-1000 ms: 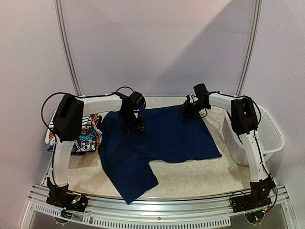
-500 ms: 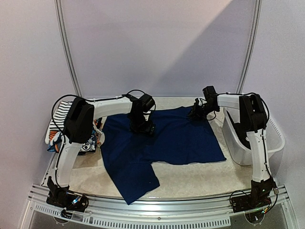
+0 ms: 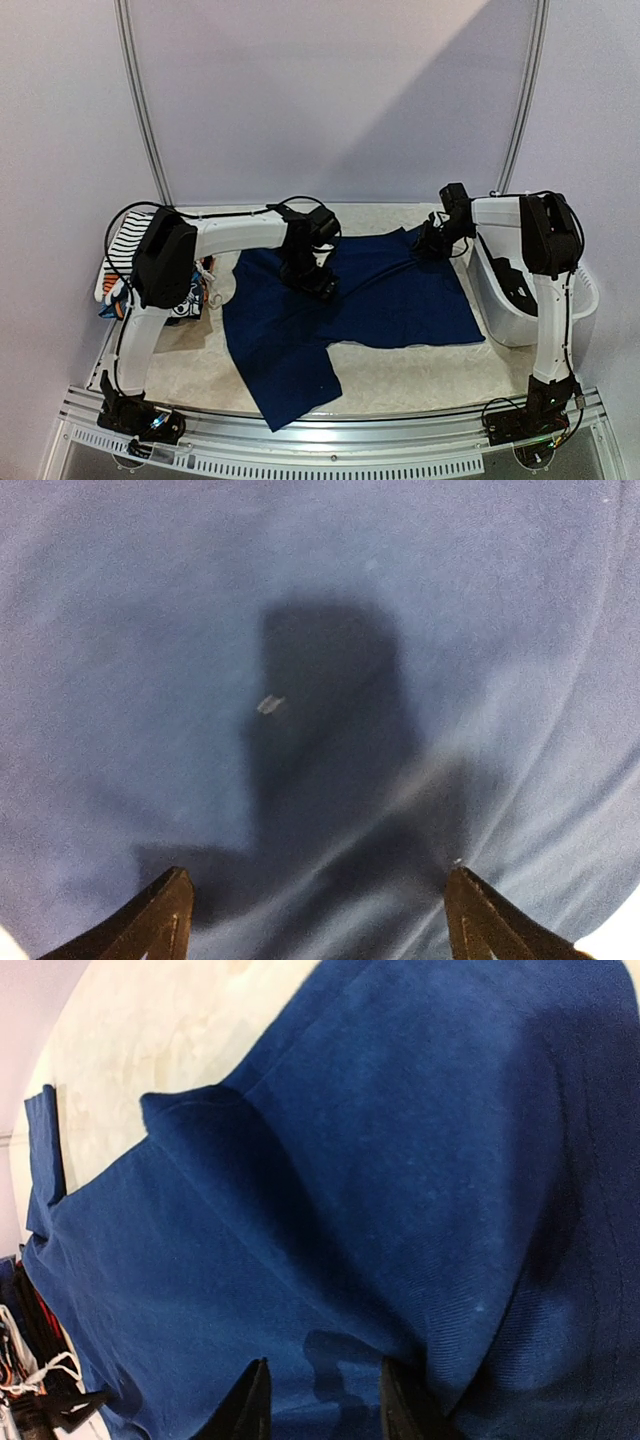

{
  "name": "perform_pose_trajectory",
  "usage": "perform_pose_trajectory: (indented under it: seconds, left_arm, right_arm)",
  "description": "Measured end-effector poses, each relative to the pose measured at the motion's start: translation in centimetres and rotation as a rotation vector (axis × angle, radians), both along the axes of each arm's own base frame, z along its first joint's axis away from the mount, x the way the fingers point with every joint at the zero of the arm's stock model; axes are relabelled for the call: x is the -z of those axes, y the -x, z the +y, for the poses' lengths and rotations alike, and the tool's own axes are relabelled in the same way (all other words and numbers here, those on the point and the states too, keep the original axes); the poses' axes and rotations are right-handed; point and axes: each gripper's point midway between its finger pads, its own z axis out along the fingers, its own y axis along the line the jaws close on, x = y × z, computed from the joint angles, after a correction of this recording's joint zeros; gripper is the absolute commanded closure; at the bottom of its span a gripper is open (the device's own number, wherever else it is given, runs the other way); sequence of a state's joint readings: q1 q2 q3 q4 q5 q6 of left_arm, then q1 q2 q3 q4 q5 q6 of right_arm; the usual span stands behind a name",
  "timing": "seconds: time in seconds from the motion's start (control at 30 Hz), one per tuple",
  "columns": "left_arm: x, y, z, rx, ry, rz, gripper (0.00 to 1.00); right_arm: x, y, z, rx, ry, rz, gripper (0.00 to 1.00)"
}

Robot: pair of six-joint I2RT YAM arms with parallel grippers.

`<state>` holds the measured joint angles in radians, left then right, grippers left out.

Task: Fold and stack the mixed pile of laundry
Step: Flatten out the crumpled T-shirt at the center of the board.

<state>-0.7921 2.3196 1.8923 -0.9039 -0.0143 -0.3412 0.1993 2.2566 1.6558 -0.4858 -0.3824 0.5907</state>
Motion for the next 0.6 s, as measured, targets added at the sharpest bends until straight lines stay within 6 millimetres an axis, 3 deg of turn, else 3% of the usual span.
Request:
perform_pose_trajectory:
  seconds: [0.13,0.3,0.37,0.47,0.6]
  left_arm:
    - [-3.4,0.2,1.6,-0.006,-0.019,-0.06,0.06]
    - [-10.4,1.1,3.8,-0.012,0.016,-0.18,0.05]
    - [-12.2,2.0,4.8,-0.011,0.024,-0.209,0.06]
    - [-12.9,3.8,6.1,-0.001,0.019,-0.215,0.06]
    - [-11.9,6.5,7.8,0.017,-0.009,-0.187,0.07]
  right_arm:
    - [-0.9,0.1,0.8,-0.029,-0.005,0.009,0.5]
    - [-3.9,-1.0,2.1,-0.07,-0.005,-0.045,0.4]
    - [-4.8,-0.9,2.5,-0.079,0.0,-0.056,0.37]
    - [-6.2,0.3,2.7,-0.092,0.032,-0.05,0.34]
    - [-9.2,3.4,2.2,-0.093,0.101,-0.066,0.33]
